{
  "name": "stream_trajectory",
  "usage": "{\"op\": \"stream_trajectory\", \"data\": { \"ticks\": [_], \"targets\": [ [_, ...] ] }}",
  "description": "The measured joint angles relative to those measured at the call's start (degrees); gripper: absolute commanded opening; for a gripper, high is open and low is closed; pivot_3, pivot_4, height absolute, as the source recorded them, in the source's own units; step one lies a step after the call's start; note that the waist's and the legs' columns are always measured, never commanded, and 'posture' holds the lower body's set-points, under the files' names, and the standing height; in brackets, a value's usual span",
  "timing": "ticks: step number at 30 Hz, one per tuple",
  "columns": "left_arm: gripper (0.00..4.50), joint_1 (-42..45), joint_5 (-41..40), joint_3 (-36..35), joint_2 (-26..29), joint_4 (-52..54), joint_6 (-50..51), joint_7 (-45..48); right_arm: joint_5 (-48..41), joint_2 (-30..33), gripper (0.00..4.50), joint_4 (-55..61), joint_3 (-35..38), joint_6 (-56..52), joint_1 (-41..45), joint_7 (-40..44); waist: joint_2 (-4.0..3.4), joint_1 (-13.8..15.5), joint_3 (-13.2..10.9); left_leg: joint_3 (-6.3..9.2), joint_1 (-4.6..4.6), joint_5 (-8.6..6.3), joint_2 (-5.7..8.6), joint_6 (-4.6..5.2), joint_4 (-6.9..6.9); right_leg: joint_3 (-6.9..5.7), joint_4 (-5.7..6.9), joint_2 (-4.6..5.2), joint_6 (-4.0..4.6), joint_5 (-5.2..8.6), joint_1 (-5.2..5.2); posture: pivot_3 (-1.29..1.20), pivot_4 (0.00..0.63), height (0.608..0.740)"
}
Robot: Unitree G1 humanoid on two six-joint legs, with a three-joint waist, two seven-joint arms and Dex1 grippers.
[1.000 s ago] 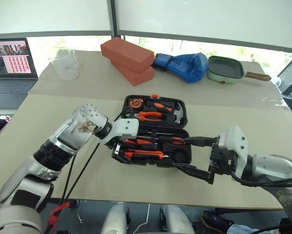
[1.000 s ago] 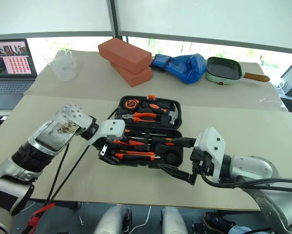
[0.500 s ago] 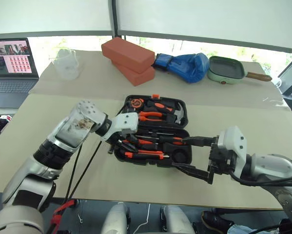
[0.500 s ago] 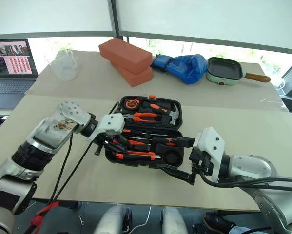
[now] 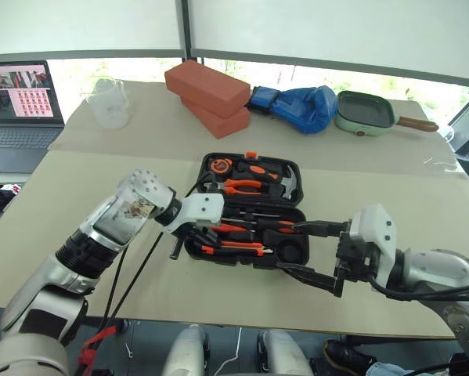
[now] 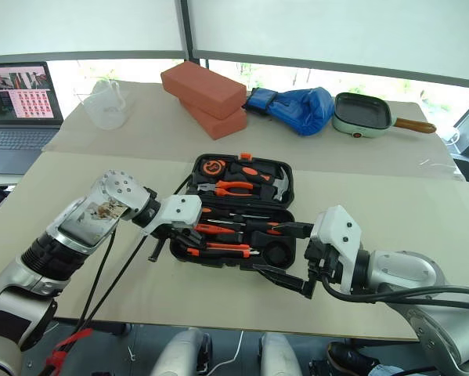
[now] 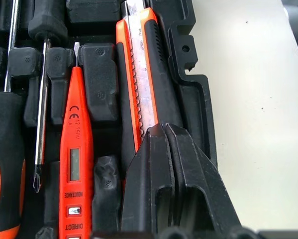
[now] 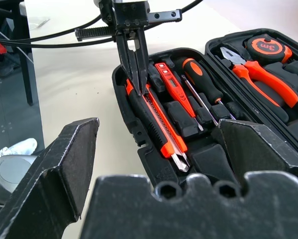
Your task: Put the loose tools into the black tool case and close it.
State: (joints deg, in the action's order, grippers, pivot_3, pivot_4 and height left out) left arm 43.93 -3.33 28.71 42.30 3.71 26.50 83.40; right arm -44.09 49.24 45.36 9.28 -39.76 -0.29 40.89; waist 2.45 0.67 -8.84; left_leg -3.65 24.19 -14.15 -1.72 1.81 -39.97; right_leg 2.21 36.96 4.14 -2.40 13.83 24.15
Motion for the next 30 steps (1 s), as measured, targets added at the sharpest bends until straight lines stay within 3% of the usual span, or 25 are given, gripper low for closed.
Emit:
{"op": "stream_trajectory", "data": {
  "ticks": [5,21,30],
  "targets": [
    [0.10,-1.52,3.42,0.98,-0.60,-0.24,-4.88,-2.44,0.07,0.00,4.50,-0.04,0.00,-0.02,0.04,-0.17,-0.10,-0.02,0.15,0.00,-0.07,0.00,-0.01,0.00,0.04,0.00,-0.03,0.00,0.00,0.00,-0.06,0.00,0.150,0.738],
    [0.10,-3.71,5.31,-0.43,-1.95,0.61,-5.16,-3.68,0.79,-0.04,4.50,-0.20,-0.04,-0.02,-0.94,-0.19,-0.29,-0.63,0.39,-0.05,-0.20,-0.02,-0.05,0.03,0.12,0.12,-0.03,-0.08,0.02,0.01,-0.11,0.00,0.150,0.738],
    [0.10,0.83,-4.31,-5.29,-3.19,-0.35,5.40,0.70,1.21,-0.03,4.50,-0.99,-0.06,-0.02,-0.90,0.19,-0.25,-0.42,0.35,-0.02,0.00,-0.02,-0.02,0.03,0.04,0.07,-0.01,-0.06,0.01,0.01,0.04,0.00,0.150,0.738]
  ]
}}
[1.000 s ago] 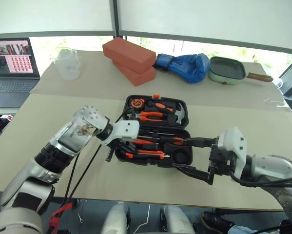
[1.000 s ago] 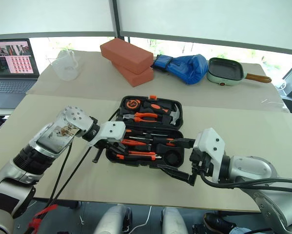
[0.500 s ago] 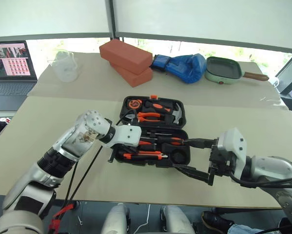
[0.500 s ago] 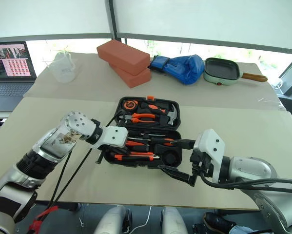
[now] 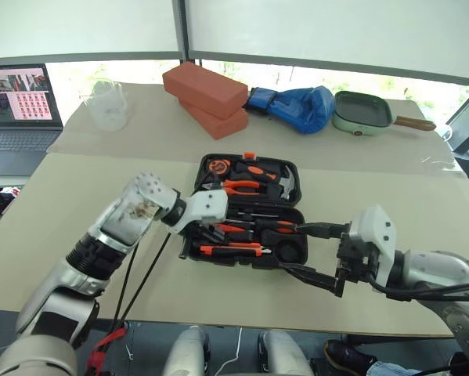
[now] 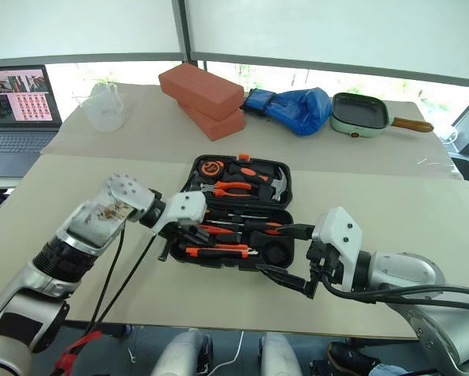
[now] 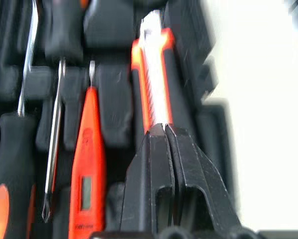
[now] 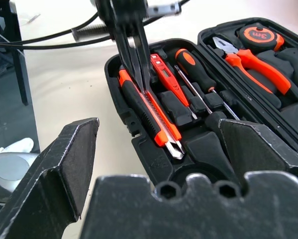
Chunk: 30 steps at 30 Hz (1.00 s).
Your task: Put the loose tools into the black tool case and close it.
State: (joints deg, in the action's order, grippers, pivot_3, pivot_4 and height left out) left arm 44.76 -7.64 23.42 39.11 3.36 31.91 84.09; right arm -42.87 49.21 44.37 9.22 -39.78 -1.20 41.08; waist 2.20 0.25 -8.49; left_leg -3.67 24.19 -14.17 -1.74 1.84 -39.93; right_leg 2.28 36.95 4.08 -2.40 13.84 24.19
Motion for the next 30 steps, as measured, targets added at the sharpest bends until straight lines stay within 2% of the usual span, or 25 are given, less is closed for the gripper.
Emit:
{"op": "stream_trajectory", "data": {
  "ticks": [7,17,20,23,28,30],
  "targets": [
    [0.10,-2.89,2.06,3.19,2.02,1.04,-3.68,0.28,0.03,0.00,4.50,-0.03,-0.02,0.00,-0.06,-0.06,0.00,0.09,0.00,-0.01,-0.01,0.00,0.00,0.00,0.01,0.01,0.00,-0.01,0.01,0.00,-0.01,0.00,0.150,0.738],
    [0.10,-4.37,7.14,6.06,1.93,-0.59,-13.99,-1.06,0.01,0.00,4.50,0.08,0.01,0.00,-1.96,-0.04,-0.02,0.38,0.03,-0.01,-0.15,0.00,-0.02,0.00,0.01,0.01,-0.02,-0.01,0.01,0.00,-0.16,0.00,0.150,0.738],
    [0.10,-4.37,8.06,6.33,0.91,-1.32,-15.26,-1.83,-0.05,0.00,4.50,0.10,0.05,0.00,-1.90,0.05,-0.14,0.68,0.11,-0.01,-0.42,0.00,0.03,0.00,0.02,0.00,-0.06,0.07,-0.01,0.01,-0.49,0.00,0.150,0.738],
    [0.10,-4.39,8.38,6.35,-0.06,-2.22,-15.14,-2.32,-0.04,0.01,4.50,0.10,0.09,0.00,-1.86,-0.02,-0.16,0.94,0.12,0.05,-0.89,-0.02,0.01,0.02,0.05,-0.01,-0.25,0.10,-0.09,0.08,-1.07,0.00,0.150,0.738],
    [0.10,-4.50,5.93,3.74,-1.13,-2.94,-9.33,-3.16,0.57,0.08,4.50,0.10,0.91,0.05,-2.76,-0.09,-0.15,0.98,0.11,0.05,-0.77,-0.01,0.00,0.04,0.04,0.01,-0.22,0.11,-0.12,0.09,-0.97,0.00,0.150,0.738],
    [0.62,-4.56,2.36,0.04,-0.85,-2.79,-4.57,-3.28,1.14,0.61,4.50,-0.08,3.10,0.09,-5.24,0.00,-0.14,0.71,0.10,0.08,-0.60,-0.02,0.00,0.05,0.06,0.00,-0.21,0.10,-0.12,0.10,-0.80,0.00,0.150,0.738]
  ]
}}
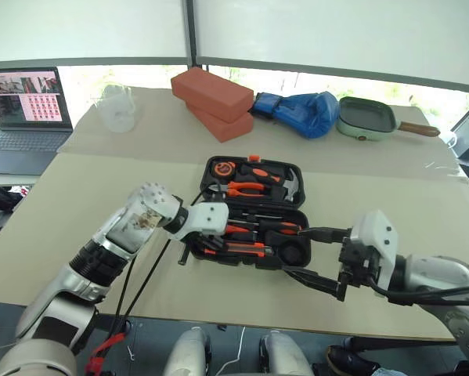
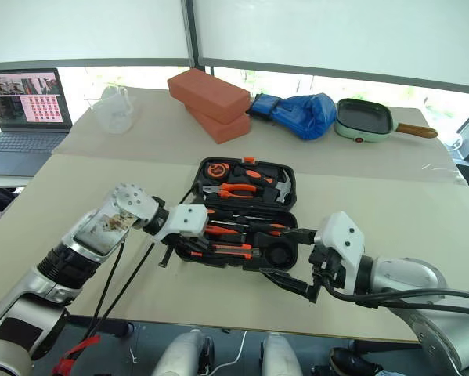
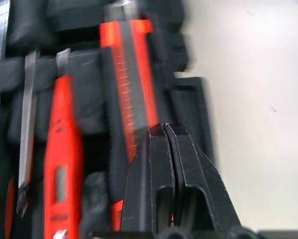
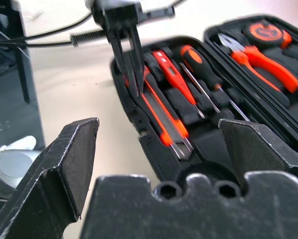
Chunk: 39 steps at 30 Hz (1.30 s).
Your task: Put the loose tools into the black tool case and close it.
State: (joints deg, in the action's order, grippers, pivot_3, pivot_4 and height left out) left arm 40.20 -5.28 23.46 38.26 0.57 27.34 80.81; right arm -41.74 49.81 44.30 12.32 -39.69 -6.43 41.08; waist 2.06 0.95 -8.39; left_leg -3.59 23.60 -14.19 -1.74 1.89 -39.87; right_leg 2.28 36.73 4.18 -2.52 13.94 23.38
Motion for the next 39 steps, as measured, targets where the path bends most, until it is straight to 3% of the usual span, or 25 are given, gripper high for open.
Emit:
{"op": "stream_trajectory", "data": {
  "ticks": [4,8,10,12,16,19,25,32,35,39],
  "targets": [
    [1.91,0.03,-10.34,-9.33,2.51,3.01,10.06,1.44,0.38,0.12,4.50,-2.25,10.50,-0.01,-9.33,1.60,0.01,-0.21,0.00,0.06,0.27,-0.05,0.01,0.08,0.02,-0.02,0.02,0.02,-0.05,0.03,0.23,0.00,0.150,0.738],
    [3.45,-2.98,-17.55,-18.92,5.62,6.26,13.09,0.83,1.48,-0.09,4.50,-6.87,24.57,0.03,-21.26,7.21,-0.04,-0.24,0.00,0.03,0.18,-0.07,0.06,0.10,0.06,0.00,-0.03,0.09,-0.09,0.06,0.14,0.00,0.150,0.738],
    [4.08,-5.34,-19.72,-21.45,6.79,7.18,13.91,0.70,2.06,-0.61,4.50,-9.19,29.33,0.12,-24.77,9.76,-0.01,-0.30,-0.02,0.04,0.10,-0.07,0.01,0.10,0.06,-0.01,-0.05,0.05,-0.07,0.07,0.05,0.00,0.150,0.738],
    [4.43,-8.41,-23.98,-25.26,7.99,9.66,15.72,0.67,2.24,-1.29,4.50,-13.53,35.30,0.78,-29.17,14.08,0.00,-0.34,-0.03,0.04,0.05,-0.08,0.00,0.09,0.09,-0.01,-0.07,0.08,-0.06,0.11,0.00,0.00,0.150,0.738],
    [4.43,-9.67,-30.45,-30.57,9.60,14.04,20.62,-2.00,5.13,-0.57,4.50,-21.44,36.48,3.51,-29.77,18.05,0.06,-0.38,-0.08,-0.02,-0.14,-0.08,-0.03,0.09,0.12,0.02,-0.18,0.12,-0.10,0.20,-0.15,0.00,0.150,0.738],
    [4.43,-10.50,-34.28,-32.30,11.16,16.59,23.37,-3.26,6.89,1.45,4.50,-24.40,34.72,4.94,-25.06,18.24,0.00,-0.85,-0.09,-0.09,-0.30,-0.08,-0.03,0.08,0.20,0.10,-0.14,0.10,-0.04,0.22,-0.19,0.00,0.150,0.738],
    [4.43,-12.10,-39.46,-32.49,12.70,21.38,26.66,-5.48,13.66,4.91,4.50,-29.35,20.06,10.93,-13.36,18.47,-0.01,-1.21,-0.13,-0.08,-0.30,-0.10,0.01,0.05,0.23,0.11,-0.09,0.05,0.03,0.25,-0.17,0.00,0.150,0.738],
    [4.43,-10.18,-37.41,-30.19,12.54,22.14,22.20,-10.07,22.26,5.64,4.50,-37.82,0.62,13.44,6.63,17.37,-0.06,-1.21,-0.24,-0.11,-0.31,-0.09,0.08,0.05,0.20,0.13,-0.08,0.08,-0.01,0.24,-0.18,0.00,0.150,0.738],
    [4.50,-10.97,-36.73,-29.03,12.57,22.45,21.20,-10.68,25.18,4.77,3.86,-41.30,-4.33,13.79,10.21,16.90,-0.07,-0.94,-0.24,-0.09,-0.23,-0.10,0.09,0.06,0.23,0.10,-0.08,0.08,-0.01,0.25,-0.11,0.00,0.150,0.738],
    [4.50,-10.70,-36.48,-28.80,12.57,22.38,20.88,-12.03,28.13,3.68,2.59,-45.72,-7.87,14.86,13.84,16.14,-0.04,-0.90,-0.26,-0.10,-0.21,-0.11,0.09,0.05,0.22,0.09,-0.10,0.10,-0.02,0.24,-0.12,0.00,0.150,0.738]
  ]
}}
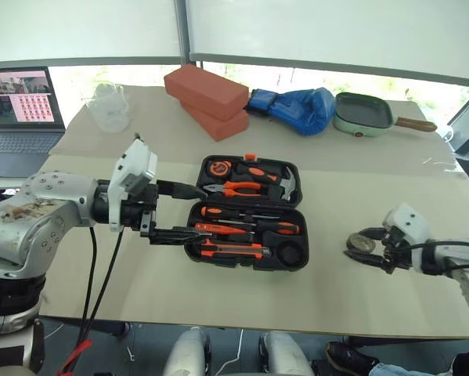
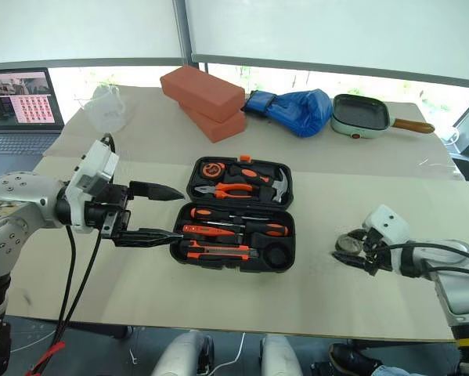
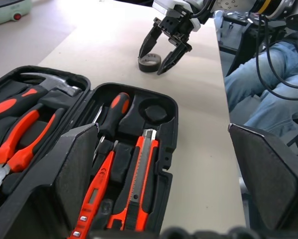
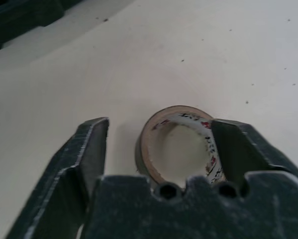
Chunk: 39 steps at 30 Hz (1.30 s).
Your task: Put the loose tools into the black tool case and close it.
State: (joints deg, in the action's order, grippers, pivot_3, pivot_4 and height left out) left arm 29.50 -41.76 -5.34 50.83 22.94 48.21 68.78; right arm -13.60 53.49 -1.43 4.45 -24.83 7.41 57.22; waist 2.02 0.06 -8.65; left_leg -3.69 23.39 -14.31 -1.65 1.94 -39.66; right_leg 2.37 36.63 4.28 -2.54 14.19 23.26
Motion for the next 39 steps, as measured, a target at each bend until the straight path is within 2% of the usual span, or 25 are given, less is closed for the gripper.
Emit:
{"op": "stream_trajectory", "data": {
  "ticks": [4,5,7,8,13,19,21,23,31,39],
  "targets": [
    [4.50,0.27,0.18,0.52,0.08,-0.19,-0.88,-0.46,1.04,-1.42,1.27,-2.08,-1.79,1.76,1.26,0.26,0.04,-0.18,0.00,-0.01,-0.10,0.00,-0.03,0.00,0.00,0.00,0.02,-0.02,0.01,0.00,-0.08,0.00,0.150,0.738],
    [4.50,0.27,0.17,0.77,0.14,-0.19,-0.95,-0.50,1.03,-1.74,0.74,-2.09,-1.80,1.94,1.27,0.26,0.04,-0.30,0.00,-0.01,-0.11,0.00,-0.03,0.00,-0.01,0.02,0.04,-0.02,0.01,-0.01,-0.08,0.00,0.150,0.738],
    [4.50,0.27,0.17,0.95,0.39,-0.19,-1.13,-0.51,1.06,-1.79,0.19,-2.11,-1.76,2.00,1.28,0.13,0.04,-0.37,0.00,-0.01,-0.11,0.00,-0.03,0.00,-0.01,0.01,0.05,-0.02,0.01,-0.01,-0.08,0.00,0.150,0.738],
    [4.50,0.25,0.20,1.07,0.62,-0.20,-1.56,-0.49,1.05,-1.79,0.09,-1.96,-1.62,1.99,1.17,0.11,0.04,-0.41,0.00,-0.01,-0.11,0.00,-0.04,0.00,0.00,0.01,0.05,-0.02,0.01,0.00,-0.07,0.00,0.150,0.738],
    [4.50,0.05,0.85,1.98,0.75,-0.28,-2.06,-0.49,-0.18,-1.44,0.09,1.51,-0.58,1.13,-1.48,0.69,0.03,-0.26,-0.01,-0.01,-0.09,0.00,-0.02,-0.01,0.00,0.01,0.04,0.00,0.00,0.00,-0.05,0.00,0.150,0.738],
    [4.50,-0.07,1.11,3.13,0.78,-0.34,-2.47,-0.11,-11.30,-0.97,0.09,14.37,2.81,-8.92,1.28,3.85,-0.06,-0.81,-0.08,0.00,-0.08,0.00,-0.09,-0.01,0.01,0.04,0.09,-0.06,0.02,0.00,0.00,0.00,0.150,0.738],
    [4.50,-0.37,1.69,3.75,0.81,-0.33,-3.73,-0.03,-12.97,-0.43,0.09,19.83,2.09,-10.37,3.50,4.40,-0.05,-0.79,-0.09,0.03,-0.09,-0.01,-0.11,-0.02,0.06,0.00,0.06,-0.08,0.05,0.01,0.01,0.00,0.150,0.738],
    [4.50,-1.17,2.66,4.38,0.88,-0.30,-4.69,-0.05,-13.48,-0.45,0.09,24.32,-1.82,-10.81,5.51,4.85,-0.03,-0.74,-0.10,0.04,-0.05,-0.02,-0.09,-0.04,0.06,-0.01,0.04,-0.07,0.06,0.02,0.02,0.00,0.150,0.738],
    [4.50,-2.43,3.34,4.40,1.13,-0.17,-5.93,-0.17,-6.04,-1.81,0.09,25.45,-14.35,-8.33,7.34,4.11,0.04,-0.15,-0.15,0.01,0.04,-0.03,-0.02,-0.03,-0.01,-0.04,0.02,0.04,0.00,0.01,0.07,0.00,0.150,0.738],
    [4.50,-2.47,3.45,4.37,1.37,-0.18,-6.54,-0.81,-0.47,-5.18,0.09,23.41,-17.67,-3.01,8.32,3.47,0.21,-1.04,-0.11,-0.01,-0.18,-0.02,-0.20,-0.04,0.01,0.00,0.05,-0.22,0.14,-0.03,-0.04,0.00,0.150,0.738]
  ]
}}
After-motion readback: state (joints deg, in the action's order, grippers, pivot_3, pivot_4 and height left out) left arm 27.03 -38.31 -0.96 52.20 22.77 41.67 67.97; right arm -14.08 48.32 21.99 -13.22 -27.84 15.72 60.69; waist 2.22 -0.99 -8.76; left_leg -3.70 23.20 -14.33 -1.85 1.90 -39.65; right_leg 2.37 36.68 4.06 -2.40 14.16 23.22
